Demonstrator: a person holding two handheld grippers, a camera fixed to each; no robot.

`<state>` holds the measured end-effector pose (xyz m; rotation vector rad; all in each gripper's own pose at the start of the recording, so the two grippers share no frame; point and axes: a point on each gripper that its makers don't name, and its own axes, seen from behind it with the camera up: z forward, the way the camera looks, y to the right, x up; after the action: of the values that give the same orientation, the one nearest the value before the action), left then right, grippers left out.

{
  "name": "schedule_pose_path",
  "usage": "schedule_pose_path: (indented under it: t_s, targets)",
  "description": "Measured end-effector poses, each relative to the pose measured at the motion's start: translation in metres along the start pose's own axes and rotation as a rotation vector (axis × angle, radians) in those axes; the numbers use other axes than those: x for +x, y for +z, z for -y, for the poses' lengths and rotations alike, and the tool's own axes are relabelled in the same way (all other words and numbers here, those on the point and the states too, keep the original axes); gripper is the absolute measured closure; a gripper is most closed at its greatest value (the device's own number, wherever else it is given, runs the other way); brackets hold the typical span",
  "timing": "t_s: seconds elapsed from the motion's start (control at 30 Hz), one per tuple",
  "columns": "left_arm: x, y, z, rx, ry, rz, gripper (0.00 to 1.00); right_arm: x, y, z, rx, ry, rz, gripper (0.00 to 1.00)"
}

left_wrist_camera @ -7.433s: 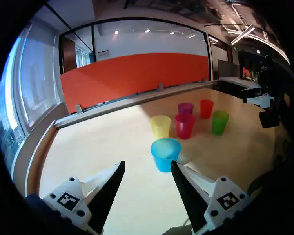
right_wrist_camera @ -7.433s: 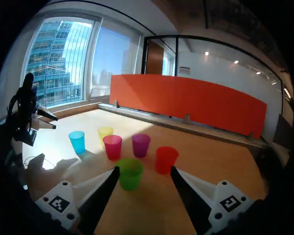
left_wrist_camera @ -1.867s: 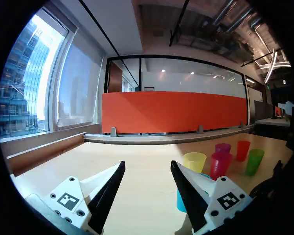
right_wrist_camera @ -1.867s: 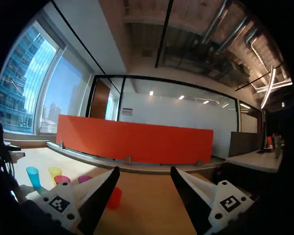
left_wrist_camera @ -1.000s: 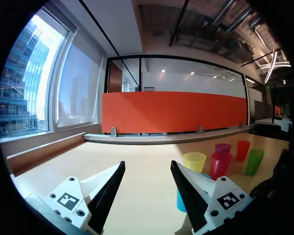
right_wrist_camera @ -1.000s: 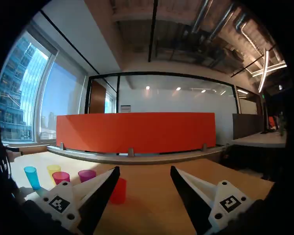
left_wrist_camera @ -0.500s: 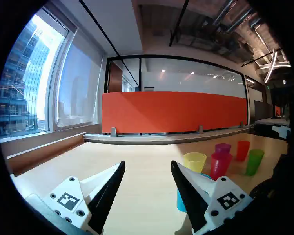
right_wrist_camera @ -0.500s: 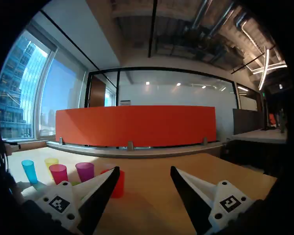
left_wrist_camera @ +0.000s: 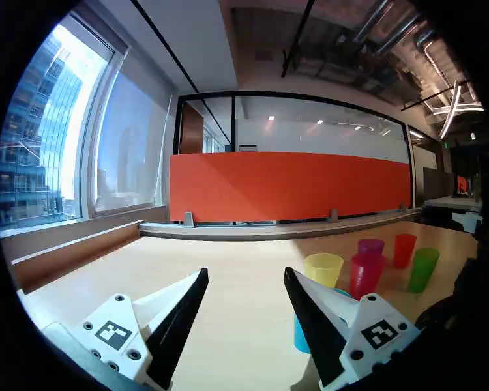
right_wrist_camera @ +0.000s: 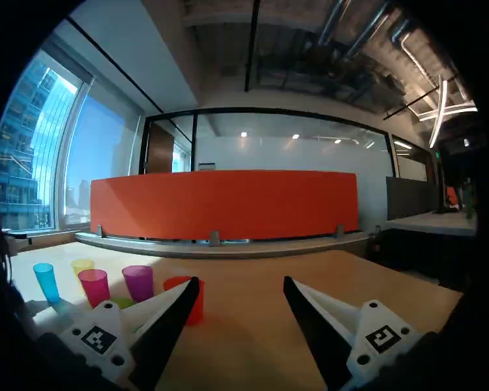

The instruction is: Pour water

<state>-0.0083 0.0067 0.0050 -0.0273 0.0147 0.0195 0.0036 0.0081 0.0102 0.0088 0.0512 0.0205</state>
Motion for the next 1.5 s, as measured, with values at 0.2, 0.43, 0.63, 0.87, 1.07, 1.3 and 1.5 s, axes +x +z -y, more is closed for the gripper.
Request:
schedule_pose_path:
  t_s: [0.2,0.43,0.63,0.87,1.07,1.3,1.5]
  targets:
    - [-0.001,0.000,0.000,0.000,0.000,0.000,0.14,-0.005,0.000,0.005,0.006,-0.012,0.019,0.00]
    - [-0.001,0.000,0.000,0.000,0.000,0.000,0.14,-0.010,0.000,0.008,0.008,-0.018,0.037,0.00]
    - [0.000,0.000,0.000,0.000,0.000,0.000,0.14,-0.011,0.001,0.008,0.006,-0.018,0.039,0.00]
    - [0.000,0.000,0.000,0.000,0.000,0.000,0.14,-0.011,0.001,0.007,0.004,-0.018,0.040,0.00]
    - [0.000,0.000,0.000,0.000,0.000,0.000,0.14,-0.012,0.001,0.007,0.005,-0.017,0.041,0.00]
    - [-0.001,0.000,-0.001,0.000,0.000,0.000,0.14,-0.013,0.002,0.007,0.005,-0.017,0.041,0.00]
    - [0.000,0.000,0.000,0.000,0.000,0.000,0.14,-0.013,0.002,0.007,0.005,-0.017,0.041,0.00]
